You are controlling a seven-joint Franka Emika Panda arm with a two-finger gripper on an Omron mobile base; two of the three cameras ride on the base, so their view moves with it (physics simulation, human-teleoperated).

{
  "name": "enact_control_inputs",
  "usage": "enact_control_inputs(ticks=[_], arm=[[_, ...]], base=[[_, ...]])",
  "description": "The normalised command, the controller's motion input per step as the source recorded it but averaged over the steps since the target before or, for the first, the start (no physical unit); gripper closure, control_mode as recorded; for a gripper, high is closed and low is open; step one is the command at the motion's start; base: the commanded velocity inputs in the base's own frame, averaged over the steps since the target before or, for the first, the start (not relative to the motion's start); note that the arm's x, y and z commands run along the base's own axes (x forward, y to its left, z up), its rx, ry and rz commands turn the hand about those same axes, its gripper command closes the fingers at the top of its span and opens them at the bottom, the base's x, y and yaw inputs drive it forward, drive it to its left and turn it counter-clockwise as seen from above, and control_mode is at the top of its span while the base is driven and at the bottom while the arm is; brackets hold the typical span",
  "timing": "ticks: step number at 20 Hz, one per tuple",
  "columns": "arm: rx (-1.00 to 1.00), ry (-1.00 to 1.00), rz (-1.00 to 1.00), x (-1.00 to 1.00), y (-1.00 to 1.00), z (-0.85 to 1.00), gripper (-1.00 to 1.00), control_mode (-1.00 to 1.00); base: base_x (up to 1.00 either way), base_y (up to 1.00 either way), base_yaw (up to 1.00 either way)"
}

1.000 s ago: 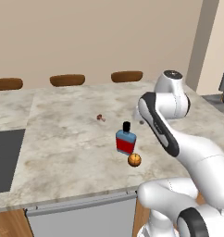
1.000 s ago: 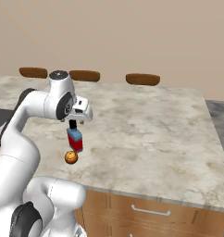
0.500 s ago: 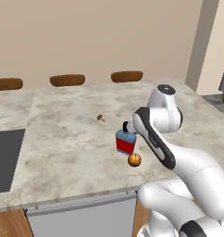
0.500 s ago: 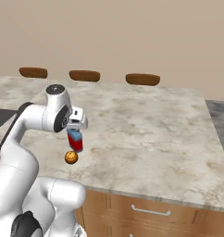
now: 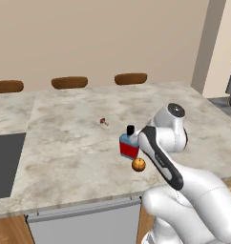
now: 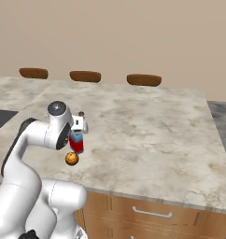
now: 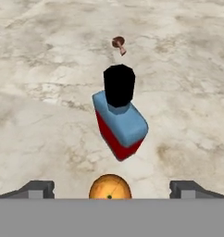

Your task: Place the liquor on the top shelf of the fridge to keep it out of children's reach, and place the orange and mushroom on lower shelves for easy access.

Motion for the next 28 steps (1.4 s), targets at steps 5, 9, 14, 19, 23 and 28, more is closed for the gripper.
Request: enact_control_inputs(ticks=[5,9,14,19,23,28], arm=[[0.06,-0.12,0.06,0.33,0.0,-0.22,-1.0,-1.0],[0.06,-0.09,0.04,0.38,0.0,-0.13,-1.0,-1.0],[0.05,-0.06,0.04,0.38,0.01,-0.06,-1.0,-1.0],[0.0,-0.01,0.07,0.3,0.14,-0.14,-1.0,-1.0],[0.0,0.0,0.08,0.29,0.16,-0.15,-1.0,-1.0],[0.0,0.0,0.09,0.29,0.01,-0.09,-1.0,-1.0]], base=[[0.0,0.0,0.0],[0.0,0.0,0.0],[0.0,0.0,0.0],[0.0,0.0,0.0],[0.0,0.0,0.0],[0.0,0.0,0.0]])
